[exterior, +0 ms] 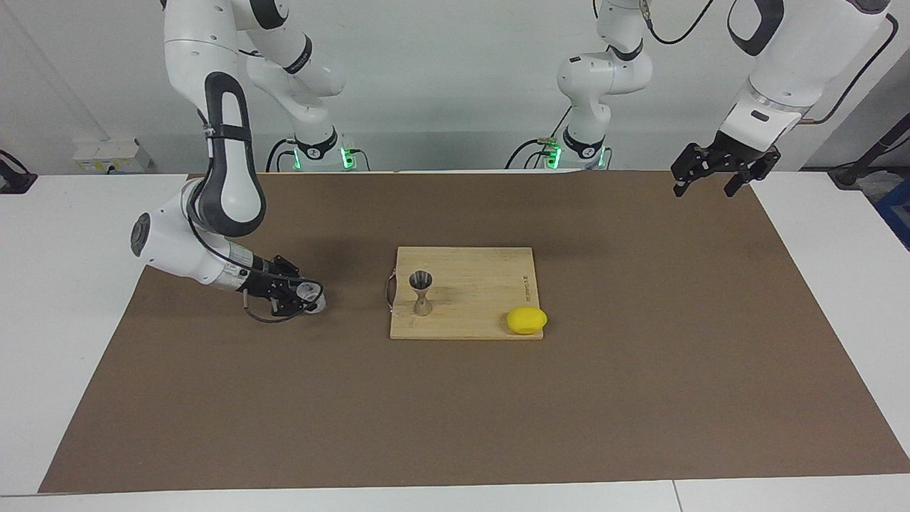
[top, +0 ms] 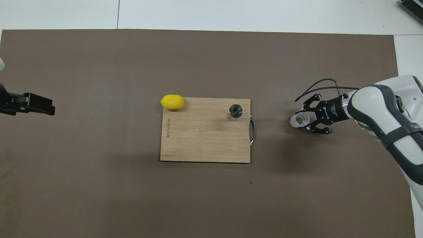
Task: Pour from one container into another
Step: 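Carry the glass back beside the board with the right gripper, then set the glass down and open the right gripper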
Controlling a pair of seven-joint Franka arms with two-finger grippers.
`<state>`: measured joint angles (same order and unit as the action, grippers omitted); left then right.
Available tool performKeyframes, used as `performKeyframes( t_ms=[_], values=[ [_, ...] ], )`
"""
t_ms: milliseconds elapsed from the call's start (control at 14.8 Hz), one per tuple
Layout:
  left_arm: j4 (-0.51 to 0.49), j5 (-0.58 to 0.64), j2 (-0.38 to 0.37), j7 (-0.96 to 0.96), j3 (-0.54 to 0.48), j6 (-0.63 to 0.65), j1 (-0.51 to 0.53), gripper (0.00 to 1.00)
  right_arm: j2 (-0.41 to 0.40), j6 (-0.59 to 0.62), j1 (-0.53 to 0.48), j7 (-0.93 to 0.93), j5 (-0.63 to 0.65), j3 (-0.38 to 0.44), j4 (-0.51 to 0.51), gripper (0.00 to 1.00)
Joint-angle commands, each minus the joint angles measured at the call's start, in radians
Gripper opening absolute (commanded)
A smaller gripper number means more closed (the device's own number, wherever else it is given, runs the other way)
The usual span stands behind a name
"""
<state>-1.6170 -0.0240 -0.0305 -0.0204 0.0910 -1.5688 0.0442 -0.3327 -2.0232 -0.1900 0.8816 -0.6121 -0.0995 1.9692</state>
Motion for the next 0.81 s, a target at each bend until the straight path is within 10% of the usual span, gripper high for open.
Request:
performKeyframes(
  t_ms=[0, 135, 745],
  values=[
    [-0.029, 0.015, -0.029, -0.003, 0.003, 0.004, 0.003, 1.00, 0.040, -0.016, -0.017, -0.029, -0.031, -0.009, 0.053, 0.30],
    [-0.029, 0.016, -0.029, -0.003, 0.003, 0.003, 0.003, 1.00, 0.044, -0.012, -0.020, -0.027, -0.018, -0.006, 0.053, 0.93],
    [-0.029, 0.016, -0.029, -0.003, 0.003, 0.004, 0.003, 1.00, 0.156, 0.017, -0.068, -0.029, 0.112, -0.003, 0.047, 0.99]
  ],
)
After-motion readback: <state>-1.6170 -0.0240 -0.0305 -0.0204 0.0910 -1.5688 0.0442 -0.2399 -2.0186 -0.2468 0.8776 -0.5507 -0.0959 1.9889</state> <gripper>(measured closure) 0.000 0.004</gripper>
